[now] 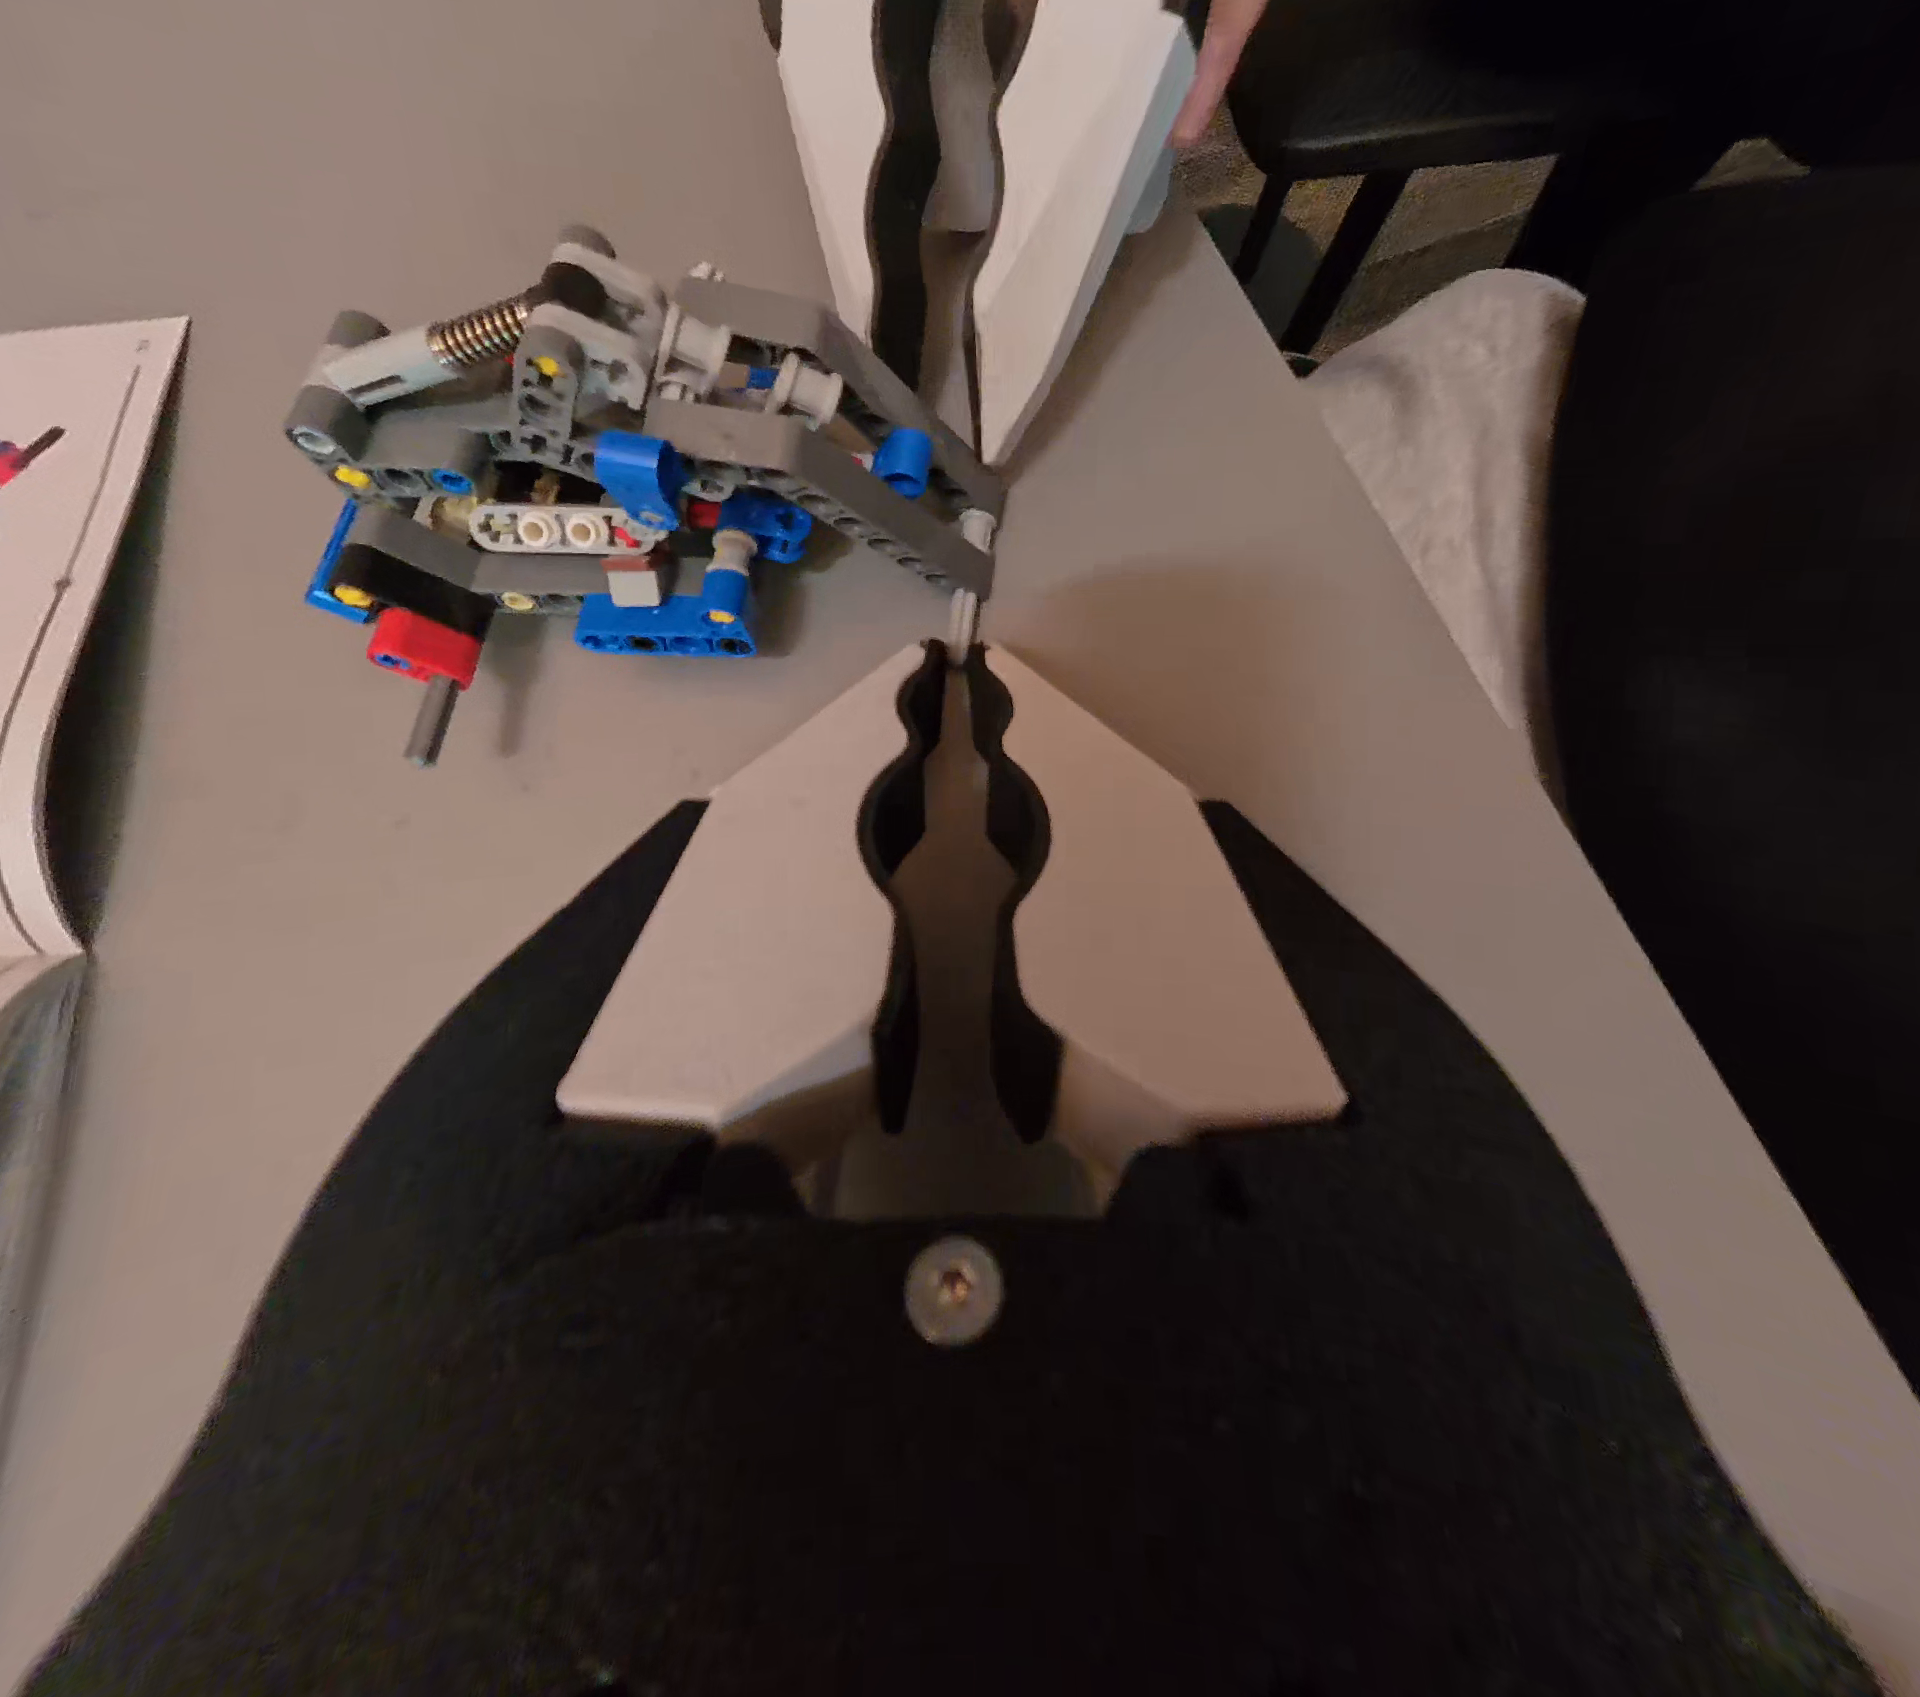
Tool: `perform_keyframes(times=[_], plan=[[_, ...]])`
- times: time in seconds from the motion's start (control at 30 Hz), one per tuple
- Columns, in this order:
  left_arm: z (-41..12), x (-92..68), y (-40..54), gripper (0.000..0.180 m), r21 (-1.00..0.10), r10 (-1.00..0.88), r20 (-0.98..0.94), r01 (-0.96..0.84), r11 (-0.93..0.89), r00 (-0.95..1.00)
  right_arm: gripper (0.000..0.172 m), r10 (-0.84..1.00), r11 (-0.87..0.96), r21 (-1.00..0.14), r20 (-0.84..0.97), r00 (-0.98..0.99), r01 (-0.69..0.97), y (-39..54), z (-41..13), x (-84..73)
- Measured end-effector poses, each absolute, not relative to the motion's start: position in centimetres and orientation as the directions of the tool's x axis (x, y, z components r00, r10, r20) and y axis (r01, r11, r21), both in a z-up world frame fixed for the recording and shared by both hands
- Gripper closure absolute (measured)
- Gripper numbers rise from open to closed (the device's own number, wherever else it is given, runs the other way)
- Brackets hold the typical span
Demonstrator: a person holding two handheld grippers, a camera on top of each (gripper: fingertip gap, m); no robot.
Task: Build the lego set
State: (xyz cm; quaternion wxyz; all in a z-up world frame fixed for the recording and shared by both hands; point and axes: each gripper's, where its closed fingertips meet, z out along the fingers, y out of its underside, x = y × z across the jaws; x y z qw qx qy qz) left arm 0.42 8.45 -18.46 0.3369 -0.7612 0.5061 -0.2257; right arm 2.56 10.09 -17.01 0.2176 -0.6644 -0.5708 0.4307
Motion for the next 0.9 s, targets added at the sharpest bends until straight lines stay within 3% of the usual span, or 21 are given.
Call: perform_keyframes(times=[0.1,0.17,0.4,0.9], plan=[[-18.5,0.4,8.5,0.179,-0.742,-0.934,0.006,-0.625,-0.244,0.357,0.154,0.952,-0.247,-0.787,-0.307,-0.011,0.566,10.2,-17.0,2.2],[-18.4,0.3,8.6,0.179,-0.741,-0.94,-0.007,-0.633,-0.224,0.341,0.163,0.947,-0.264,-0.792,-0.322,-0.009,0.551,10.0,-16.9,1.7],[-18.4,-0.2,8.5,0.178,-0.743,-0.957,-0.022,-0.645,-0.178,0.289,0.164,0.944,-0.292,-0.789,-0.327,0.033,0.541,10.1,-17.0,1.3],[-18.4,-0.6,8.5,0.179,-0.742,-0.964,-0.076,-0.66,-0.115,0.253,0.164,0.971,-0.211,-0.822,-0.238,0.017,0.529,9.9,-17.0,1.2]])
